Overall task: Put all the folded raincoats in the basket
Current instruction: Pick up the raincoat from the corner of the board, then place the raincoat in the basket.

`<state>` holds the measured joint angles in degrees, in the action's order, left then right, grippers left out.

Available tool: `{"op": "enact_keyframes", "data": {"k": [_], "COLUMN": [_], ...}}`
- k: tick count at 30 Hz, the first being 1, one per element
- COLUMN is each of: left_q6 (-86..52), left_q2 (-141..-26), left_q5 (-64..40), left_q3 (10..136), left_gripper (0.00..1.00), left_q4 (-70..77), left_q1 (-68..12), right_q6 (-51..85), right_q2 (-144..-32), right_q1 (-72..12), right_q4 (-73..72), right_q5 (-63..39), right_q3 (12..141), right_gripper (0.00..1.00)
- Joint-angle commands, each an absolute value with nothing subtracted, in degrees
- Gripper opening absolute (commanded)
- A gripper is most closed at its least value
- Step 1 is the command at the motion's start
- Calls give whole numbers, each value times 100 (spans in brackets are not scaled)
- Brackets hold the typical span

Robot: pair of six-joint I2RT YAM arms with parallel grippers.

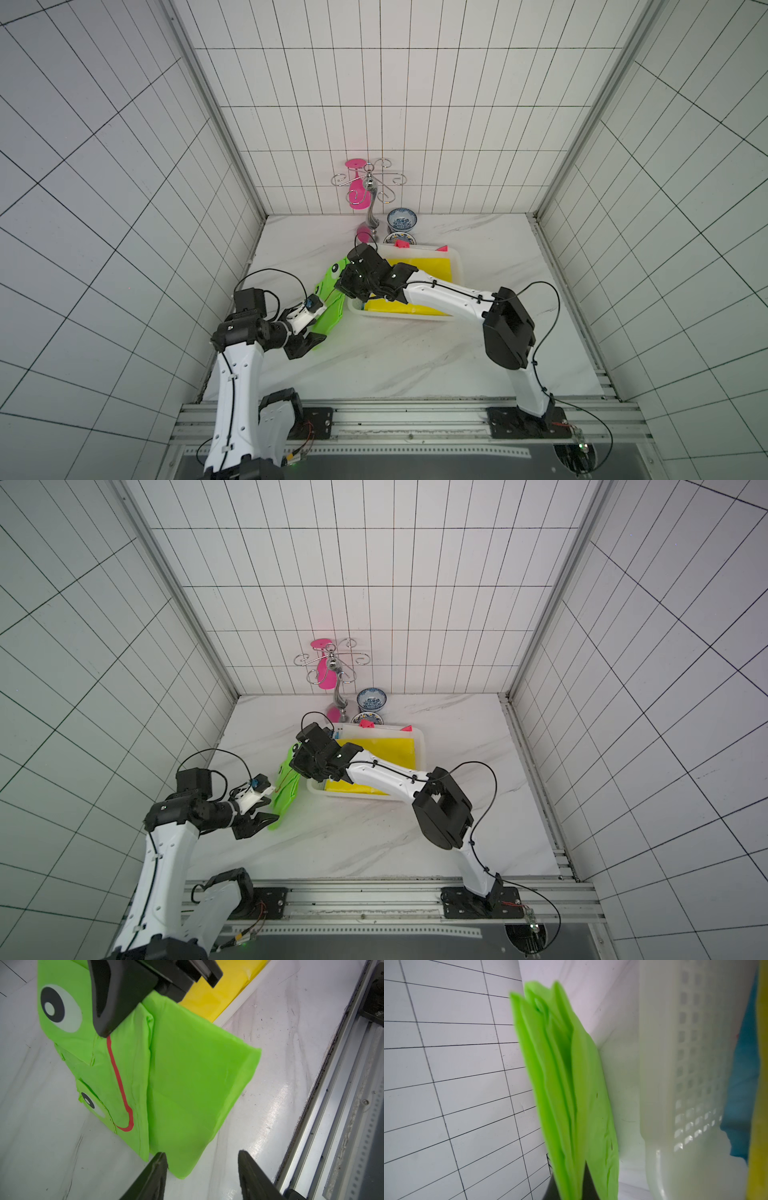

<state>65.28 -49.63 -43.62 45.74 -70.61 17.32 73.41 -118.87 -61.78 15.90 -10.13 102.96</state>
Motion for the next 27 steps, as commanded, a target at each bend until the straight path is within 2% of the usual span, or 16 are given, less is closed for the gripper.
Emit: {"op": "enact_keyframes", "data": {"k": [1, 3, 4, 8, 19, 27], "left_q6": [6224, 5914, 5773, 4984, 4555, 4460], "left_q2": [-4964, -4975, -4976, -5016, -5818, -6187], "left_q5": [-4818, -4949, -5005, -5183, -5270, -4822], "left_q3": [4780, 4775, 4735, 4442, 4459, 4465], "left_gripper": [58, 59, 66, 84, 86, 86], "left_q4": [-7044, -6859, -6694, -5798, -5467, -5346], "left_q1": [1748, 1749, 1749, 1740, 1672, 1088], "right_q6": [6360, 5972, 5851, 5589, 4956, 4472], "right_q2": [-11386, -11233, -11167, -10884, -9840, -9235], "right_q1": [-5975, -5855, -5787, -5404, -4384, -3801], "right_q4": [1617, 1608, 1616, 1595, 1469, 1347], "right_q5": [-913, -1139, -1259, -1804, -2402, -2724], "right_q3": [10327, 10183, 10101, 9564, 7659, 6716], "right_gripper": [0, 0, 0, 0, 0, 0]}}
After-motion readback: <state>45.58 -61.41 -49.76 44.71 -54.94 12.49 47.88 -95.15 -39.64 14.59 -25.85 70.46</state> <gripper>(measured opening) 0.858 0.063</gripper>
